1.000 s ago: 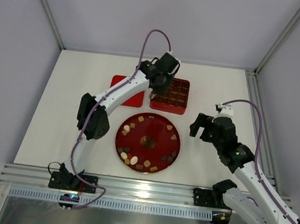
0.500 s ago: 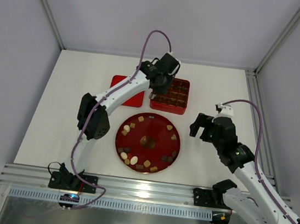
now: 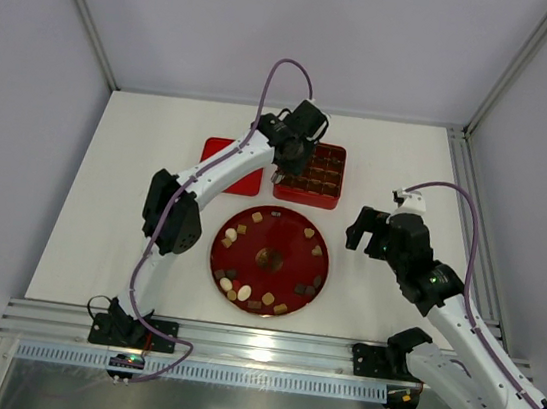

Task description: Pack the chocolate

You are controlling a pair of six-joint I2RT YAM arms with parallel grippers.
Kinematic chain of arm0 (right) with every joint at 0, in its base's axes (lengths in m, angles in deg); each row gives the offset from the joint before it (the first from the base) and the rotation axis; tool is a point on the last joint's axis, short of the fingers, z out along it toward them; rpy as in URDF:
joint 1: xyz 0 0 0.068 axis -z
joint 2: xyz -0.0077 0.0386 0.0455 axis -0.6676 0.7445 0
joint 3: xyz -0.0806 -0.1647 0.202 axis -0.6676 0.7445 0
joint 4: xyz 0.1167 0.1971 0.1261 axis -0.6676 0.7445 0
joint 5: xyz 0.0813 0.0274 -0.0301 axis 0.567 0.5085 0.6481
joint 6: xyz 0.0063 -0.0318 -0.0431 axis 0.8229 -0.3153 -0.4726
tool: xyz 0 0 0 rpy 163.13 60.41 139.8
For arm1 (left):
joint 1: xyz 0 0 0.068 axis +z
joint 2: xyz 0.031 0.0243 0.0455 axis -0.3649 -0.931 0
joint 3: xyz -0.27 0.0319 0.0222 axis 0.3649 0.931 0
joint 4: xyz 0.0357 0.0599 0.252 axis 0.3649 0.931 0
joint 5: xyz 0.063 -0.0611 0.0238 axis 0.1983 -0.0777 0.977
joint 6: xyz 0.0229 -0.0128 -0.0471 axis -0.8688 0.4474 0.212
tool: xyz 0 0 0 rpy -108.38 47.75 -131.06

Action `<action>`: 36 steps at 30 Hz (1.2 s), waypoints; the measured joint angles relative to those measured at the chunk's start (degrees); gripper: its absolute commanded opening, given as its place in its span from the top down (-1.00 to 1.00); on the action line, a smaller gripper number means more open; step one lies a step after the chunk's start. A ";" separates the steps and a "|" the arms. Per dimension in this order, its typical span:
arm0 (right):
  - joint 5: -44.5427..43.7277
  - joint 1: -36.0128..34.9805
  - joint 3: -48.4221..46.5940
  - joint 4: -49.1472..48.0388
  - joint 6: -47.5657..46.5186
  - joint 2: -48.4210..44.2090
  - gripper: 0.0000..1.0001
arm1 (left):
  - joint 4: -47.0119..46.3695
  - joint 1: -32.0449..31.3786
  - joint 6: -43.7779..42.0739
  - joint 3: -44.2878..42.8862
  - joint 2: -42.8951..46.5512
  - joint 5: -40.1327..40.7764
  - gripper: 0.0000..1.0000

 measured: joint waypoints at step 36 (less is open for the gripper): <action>0.07 0.00 0.00 -0.02 -0.02 0.00 -1.00 | -2.14 3.02 0.33 4.17 3.32 0.90 0.26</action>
